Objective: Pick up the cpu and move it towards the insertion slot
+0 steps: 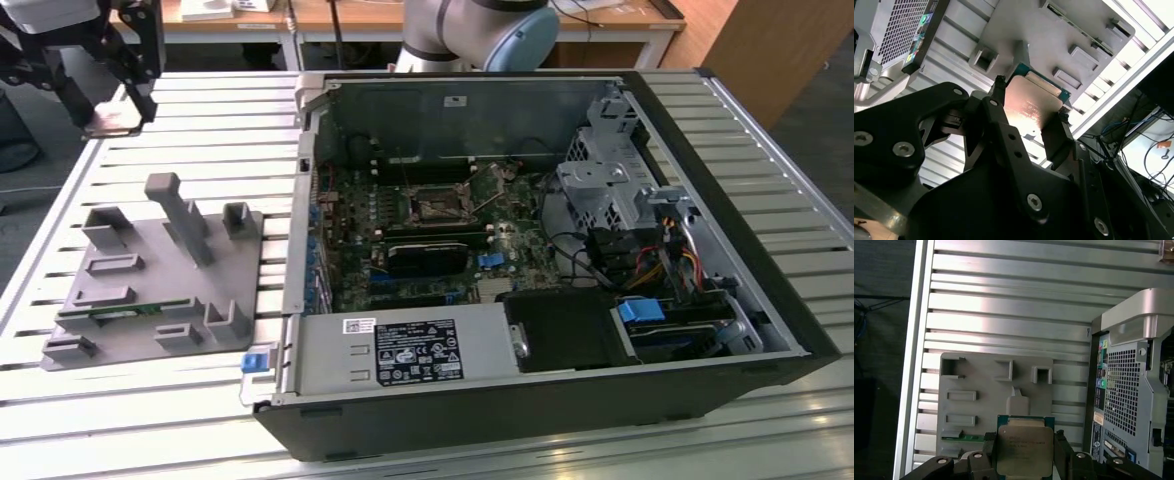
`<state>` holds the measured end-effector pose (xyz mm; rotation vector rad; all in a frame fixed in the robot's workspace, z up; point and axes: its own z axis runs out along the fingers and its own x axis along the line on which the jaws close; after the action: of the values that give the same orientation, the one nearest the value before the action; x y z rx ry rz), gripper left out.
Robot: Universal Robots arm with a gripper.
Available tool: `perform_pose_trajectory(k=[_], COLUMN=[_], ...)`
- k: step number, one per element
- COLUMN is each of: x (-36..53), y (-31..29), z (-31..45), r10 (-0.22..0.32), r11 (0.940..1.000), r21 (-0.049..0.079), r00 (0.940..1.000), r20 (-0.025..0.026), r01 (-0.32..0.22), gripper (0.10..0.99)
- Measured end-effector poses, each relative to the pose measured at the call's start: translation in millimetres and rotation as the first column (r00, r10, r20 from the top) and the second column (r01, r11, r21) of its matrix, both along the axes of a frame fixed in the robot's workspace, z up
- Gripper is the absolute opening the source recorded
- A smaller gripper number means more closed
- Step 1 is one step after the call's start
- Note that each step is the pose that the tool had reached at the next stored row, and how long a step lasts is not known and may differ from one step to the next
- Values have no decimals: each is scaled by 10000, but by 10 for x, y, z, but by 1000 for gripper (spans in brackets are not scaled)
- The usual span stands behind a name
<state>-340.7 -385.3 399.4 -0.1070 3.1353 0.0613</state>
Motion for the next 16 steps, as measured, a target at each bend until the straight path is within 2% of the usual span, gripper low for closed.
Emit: perform_pose_trajectory(k=[16], x=[219], y=[4], z=[-1], r10=[0], r11=[10000], r21=[1], r00=[10000], r20=[0], r01=[0], gripper=[541])
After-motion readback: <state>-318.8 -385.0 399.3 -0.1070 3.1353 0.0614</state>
